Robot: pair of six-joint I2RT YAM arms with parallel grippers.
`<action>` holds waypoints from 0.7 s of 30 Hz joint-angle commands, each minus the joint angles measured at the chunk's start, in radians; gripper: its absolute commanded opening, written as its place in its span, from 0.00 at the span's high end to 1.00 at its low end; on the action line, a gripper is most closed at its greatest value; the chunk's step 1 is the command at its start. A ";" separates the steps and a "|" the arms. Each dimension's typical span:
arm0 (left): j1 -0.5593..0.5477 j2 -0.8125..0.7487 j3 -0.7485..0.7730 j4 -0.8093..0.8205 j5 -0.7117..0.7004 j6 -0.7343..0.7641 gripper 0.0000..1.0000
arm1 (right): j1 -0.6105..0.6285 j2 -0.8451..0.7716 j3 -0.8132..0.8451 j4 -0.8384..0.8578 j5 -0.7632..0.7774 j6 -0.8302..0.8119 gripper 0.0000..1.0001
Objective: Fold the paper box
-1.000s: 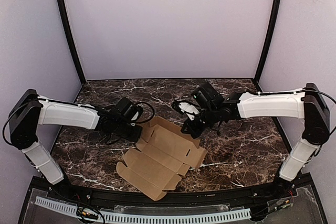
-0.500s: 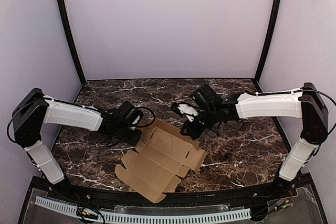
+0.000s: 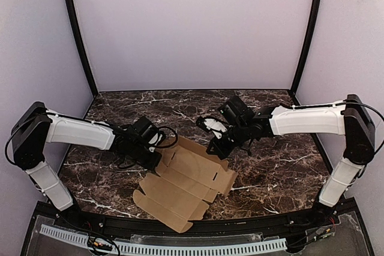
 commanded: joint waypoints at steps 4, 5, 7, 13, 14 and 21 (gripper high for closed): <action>0.003 -0.093 -0.020 0.006 0.156 0.004 1.00 | -0.009 0.016 0.002 0.006 -0.003 0.015 1.00; 0.002 -0.096 -0.021 0.007 0.164 0.003 1.00 | -0.009 0.015 0.002 0.006 -0.004 0.016 1.00; 0.002 -0.101 -0.022 0.008 0.176 -0.004 1.00 | -0.009 0.014 0.002 0.008 -0.004 0.020 1.00; 0.000 -0.100 -0.038 0.016 0.198 -0.019 1.00 | -0.009 0.005 0.005 0.015 -0.006 0.024 1.00; -0.004 -0.098 -0.042 0.021 0.200 -0.020 1.00 | -0.009 0.003 0.007 0.015 -0.006 0.024 1.00; -0.012 -0.072 -0.071 0.061 0.225 -0.038 1.00 | -0.009 0.000 0.011 0.016 -0.006 0.029 1.00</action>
